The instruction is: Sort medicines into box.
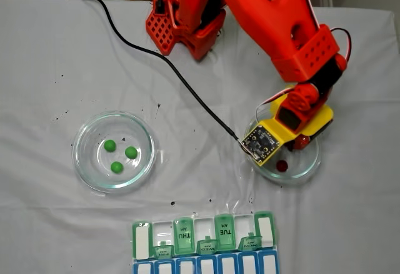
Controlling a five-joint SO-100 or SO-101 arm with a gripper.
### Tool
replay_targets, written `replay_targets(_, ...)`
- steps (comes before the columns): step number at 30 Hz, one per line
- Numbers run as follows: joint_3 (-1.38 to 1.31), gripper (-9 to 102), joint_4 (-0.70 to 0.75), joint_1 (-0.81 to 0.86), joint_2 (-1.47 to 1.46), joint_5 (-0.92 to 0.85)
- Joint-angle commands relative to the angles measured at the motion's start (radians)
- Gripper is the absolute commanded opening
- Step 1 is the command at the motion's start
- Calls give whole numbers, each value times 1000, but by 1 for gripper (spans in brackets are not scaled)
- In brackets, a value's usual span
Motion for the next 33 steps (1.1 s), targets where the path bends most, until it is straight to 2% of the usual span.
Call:
replay_targets(1,18,0,0,-32,107,-11)
replay_targets(10,43,0,17,-41,207,-3)
replay_targets(24,-44,0,48,-17,121,0)
replay_targets(33,-149,0,132,14,137,-5)
